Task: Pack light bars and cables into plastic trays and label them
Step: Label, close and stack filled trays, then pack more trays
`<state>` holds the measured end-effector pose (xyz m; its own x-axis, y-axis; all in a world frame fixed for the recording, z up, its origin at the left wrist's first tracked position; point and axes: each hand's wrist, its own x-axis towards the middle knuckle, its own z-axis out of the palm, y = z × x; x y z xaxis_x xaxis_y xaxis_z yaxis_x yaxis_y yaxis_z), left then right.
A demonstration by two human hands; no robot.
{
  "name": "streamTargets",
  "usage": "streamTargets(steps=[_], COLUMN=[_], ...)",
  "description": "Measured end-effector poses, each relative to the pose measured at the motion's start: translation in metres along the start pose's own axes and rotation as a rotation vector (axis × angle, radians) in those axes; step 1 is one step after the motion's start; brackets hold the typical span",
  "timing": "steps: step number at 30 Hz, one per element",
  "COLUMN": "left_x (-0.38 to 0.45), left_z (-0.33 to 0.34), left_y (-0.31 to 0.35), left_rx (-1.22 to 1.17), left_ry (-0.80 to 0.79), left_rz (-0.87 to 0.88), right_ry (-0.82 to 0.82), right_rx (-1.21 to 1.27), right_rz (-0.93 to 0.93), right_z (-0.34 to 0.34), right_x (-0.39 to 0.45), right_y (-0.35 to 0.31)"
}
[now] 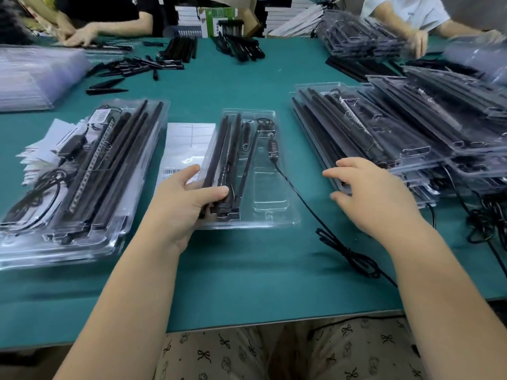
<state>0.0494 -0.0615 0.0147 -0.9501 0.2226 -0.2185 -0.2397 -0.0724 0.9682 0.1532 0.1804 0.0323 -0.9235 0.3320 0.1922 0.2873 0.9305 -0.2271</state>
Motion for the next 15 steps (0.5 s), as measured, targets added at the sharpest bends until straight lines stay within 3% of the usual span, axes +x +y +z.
streamTargets(steps=[2,4,7,9,11,15], left_x=[-0.001,-0.004,-0.009,-0.013,-0.015,-0.018], left_z=[0.002,0.005,0.011,0.015,0.02,0.021], left_y=[-0.003,-0.006,-0.011,-0.012,-0.013,-0.012], left_rx=[0.054,0.179,0.651,0.896,0.998,1.13], left_ry=[0.012,0.016,0.036,0.007,-0.111,-0.383], left_rz=[0.039,0.132,0.365,0.546,0.662,0.656], right_ry=[0.013,-0.077,-0.355,-0.411,-0.414,-0.428], right_rx=[0.137,0.204,0.138,0.165,0.353,0.985], right_rz=[-0.064,-0.082,-0.093,-0.099,-0.027,0.289], right_z=[-0.001,-0.003,-0.002,-0.001,0.0,0.011], right_x=[-0.005,-0.01,-0.011,-0.007,-0.003,-0.005], right_y=[-0.01,-0.022,-0.034,-0.037,-0.037,-0.038])
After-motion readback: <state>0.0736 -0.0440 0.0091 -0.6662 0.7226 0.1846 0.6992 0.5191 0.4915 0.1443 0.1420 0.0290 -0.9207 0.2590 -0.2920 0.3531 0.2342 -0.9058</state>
